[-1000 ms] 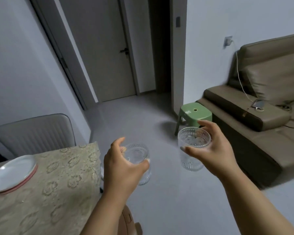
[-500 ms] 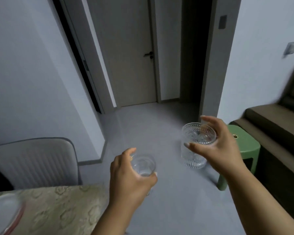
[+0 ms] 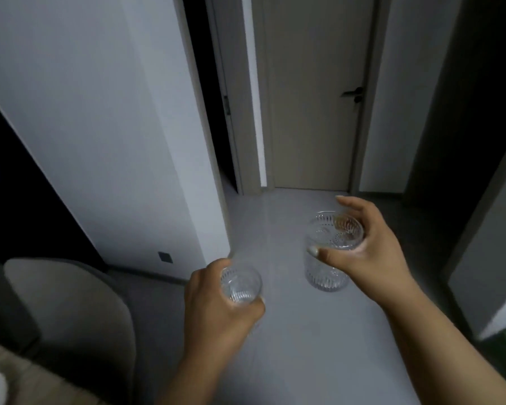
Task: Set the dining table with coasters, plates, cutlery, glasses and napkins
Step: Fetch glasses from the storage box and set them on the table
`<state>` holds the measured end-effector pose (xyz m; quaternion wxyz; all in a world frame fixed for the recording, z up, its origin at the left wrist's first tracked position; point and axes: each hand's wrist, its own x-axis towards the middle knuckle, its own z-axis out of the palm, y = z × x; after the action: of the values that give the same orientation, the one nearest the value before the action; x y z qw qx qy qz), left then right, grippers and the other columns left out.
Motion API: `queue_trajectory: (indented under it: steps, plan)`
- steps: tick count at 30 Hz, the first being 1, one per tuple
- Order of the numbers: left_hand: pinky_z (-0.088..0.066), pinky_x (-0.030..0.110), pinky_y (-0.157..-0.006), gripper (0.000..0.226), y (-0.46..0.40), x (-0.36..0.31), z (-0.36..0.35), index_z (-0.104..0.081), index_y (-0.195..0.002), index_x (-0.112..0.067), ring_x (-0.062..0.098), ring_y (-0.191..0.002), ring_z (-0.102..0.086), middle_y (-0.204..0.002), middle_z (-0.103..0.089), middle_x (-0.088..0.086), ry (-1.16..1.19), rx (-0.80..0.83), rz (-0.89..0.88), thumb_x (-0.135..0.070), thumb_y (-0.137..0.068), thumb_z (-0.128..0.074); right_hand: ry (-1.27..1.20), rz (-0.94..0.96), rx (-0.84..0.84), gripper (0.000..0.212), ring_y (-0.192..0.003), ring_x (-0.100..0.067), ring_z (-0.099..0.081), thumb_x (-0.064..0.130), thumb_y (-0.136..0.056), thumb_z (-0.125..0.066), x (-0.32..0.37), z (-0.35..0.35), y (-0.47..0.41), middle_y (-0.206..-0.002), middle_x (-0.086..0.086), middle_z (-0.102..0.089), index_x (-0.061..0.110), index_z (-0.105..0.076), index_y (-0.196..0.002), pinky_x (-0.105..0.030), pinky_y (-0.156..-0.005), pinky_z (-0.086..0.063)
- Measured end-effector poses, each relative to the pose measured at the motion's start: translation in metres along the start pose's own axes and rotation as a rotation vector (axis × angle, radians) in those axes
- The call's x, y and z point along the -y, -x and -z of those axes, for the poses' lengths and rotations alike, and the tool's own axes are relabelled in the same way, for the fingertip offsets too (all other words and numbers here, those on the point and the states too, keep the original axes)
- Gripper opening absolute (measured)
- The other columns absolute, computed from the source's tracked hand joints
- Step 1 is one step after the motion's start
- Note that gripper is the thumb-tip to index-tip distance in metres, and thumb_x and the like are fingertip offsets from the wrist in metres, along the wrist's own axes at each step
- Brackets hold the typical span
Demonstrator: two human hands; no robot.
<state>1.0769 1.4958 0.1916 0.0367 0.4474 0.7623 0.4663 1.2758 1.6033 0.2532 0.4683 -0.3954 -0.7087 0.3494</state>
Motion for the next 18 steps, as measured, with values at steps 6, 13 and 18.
queue_trajectory:
  steps: [6, 13, 18]
  plan:
    - [-0.05, 0.033, -0.09, 0.078, -0.079, 0.027, -0.021, -0.055, -0.114, -0.037, 0.015, -0.1, -0.057, -0.103, -0.051, -0.012, -0.037, -0.091, 0.124, -0.052, -0.038, -0.066, -0.076, 0.04, 0.168, 0.084, -0.103, 0.005, -0.053, 0.031, -0.054, -0.089, -0.031, -0.068, -0.104, -0.111, 0.018, -0.054, 0.042, -0.045, -0.124, -0.009, -0.078, -0.04]
    - [-0.046, 0.01, -0.066, 0.046, -0.178, 0.093, -0.004, -0.058, -0.085, -0.046, -0.005, -0.077, -0.058, -0.083, -0.062, -0.022, -0.12, -0.178, 0.103, -0.039, -0.044, -0.078, -0.147, 0.095, 0.365, 0.084, -0.104, 0.002, -0.052, 0.029, -0.056, -0.087, -0.041, -0.189, -0.206, -0.11, 0.018, -0.052, 0.045, -0.041, -0.124, -0.009, -0.076, -0.04]
    - [-0.055, 0.035, -0.074, 0.049, -0.264, 0.148, 0.025, -0.059, -0.09, -0.034, 0.005, -0.08, -0.062, -0.084, -0.063, -0.015, -0.137, -0.269, 0.171, -0.039, -0.045, -0.078, -0.179, 0.147, 0.439, 0.084, -0.104, 0.0, -0.053, 0.028, -0.055, -0.087, -0.028, -0.283, -0.276, -0.111, 0.015, -0.053, 0.048, -0.041, -0.123, -0.018, -0.083, -0.044]
